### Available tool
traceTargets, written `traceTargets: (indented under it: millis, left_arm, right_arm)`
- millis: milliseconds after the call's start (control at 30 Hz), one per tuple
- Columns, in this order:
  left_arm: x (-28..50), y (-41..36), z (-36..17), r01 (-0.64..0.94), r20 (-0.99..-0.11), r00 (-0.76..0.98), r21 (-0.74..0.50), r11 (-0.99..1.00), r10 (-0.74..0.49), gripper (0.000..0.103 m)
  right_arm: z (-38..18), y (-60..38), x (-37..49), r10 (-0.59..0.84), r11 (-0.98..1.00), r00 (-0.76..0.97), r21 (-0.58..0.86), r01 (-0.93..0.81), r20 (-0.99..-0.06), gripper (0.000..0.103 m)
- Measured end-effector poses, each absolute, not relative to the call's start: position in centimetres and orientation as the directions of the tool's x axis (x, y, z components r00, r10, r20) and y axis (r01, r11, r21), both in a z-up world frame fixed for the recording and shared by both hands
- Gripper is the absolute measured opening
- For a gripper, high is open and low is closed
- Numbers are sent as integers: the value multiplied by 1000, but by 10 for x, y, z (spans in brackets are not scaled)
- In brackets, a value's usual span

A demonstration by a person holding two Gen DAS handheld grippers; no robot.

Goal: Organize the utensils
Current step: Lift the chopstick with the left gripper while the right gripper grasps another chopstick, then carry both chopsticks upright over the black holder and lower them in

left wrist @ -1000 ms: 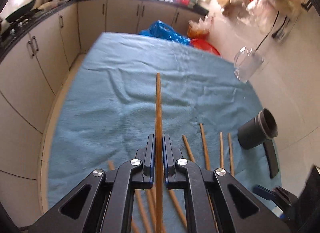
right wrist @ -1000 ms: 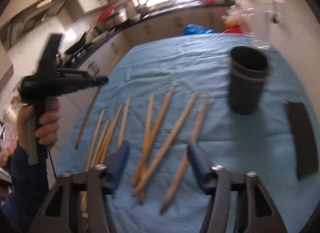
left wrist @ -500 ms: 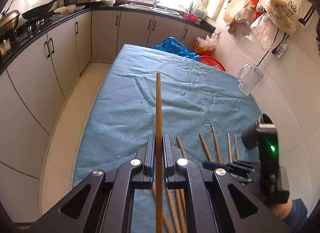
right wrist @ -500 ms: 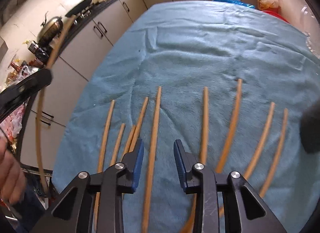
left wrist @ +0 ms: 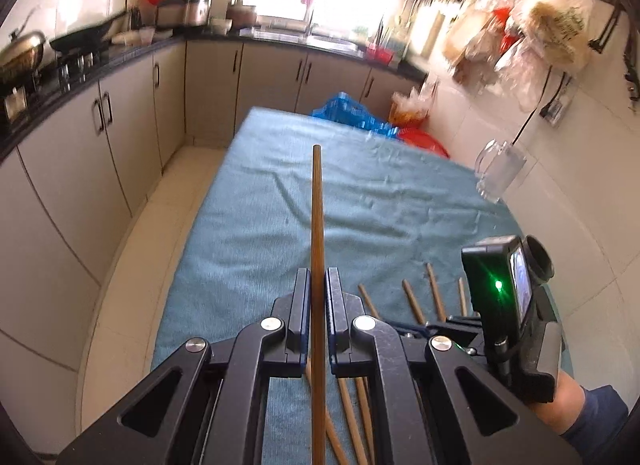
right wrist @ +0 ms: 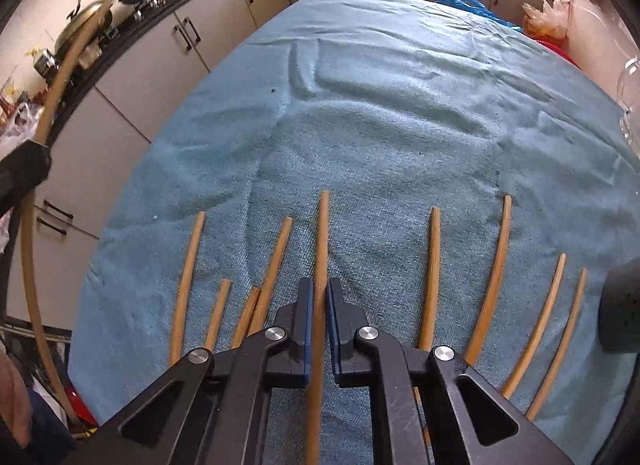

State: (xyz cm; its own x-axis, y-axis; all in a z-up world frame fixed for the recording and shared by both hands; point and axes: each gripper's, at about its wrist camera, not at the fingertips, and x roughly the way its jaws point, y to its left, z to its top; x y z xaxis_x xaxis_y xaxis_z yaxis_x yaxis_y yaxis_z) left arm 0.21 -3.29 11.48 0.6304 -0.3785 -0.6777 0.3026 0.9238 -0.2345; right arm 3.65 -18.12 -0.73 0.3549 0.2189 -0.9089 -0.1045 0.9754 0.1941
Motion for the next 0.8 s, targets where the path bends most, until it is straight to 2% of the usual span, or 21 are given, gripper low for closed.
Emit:
traceTargets:
  millis: [233, 533, 800]
  left_arm:
    - [-15, -36, 133, 325, -601, 699, -217, 921, -388, 7]
    - [-28, -55, 155, 365, -538, 727, -224, 904, -427, 7]
    - [-33, -95, 173, 425, -509, 715, -227, 876, -479, 7]
  right_arm:
    - [30, -201, -2, 280, 959, 508, 258, -114, -814, 7]
    - [97, -230, -72, 314, 936, 781, 312, -161, -540, 7]
    - [142, -274, -108, 247, 931, 885, 349, -105, -395, 7]
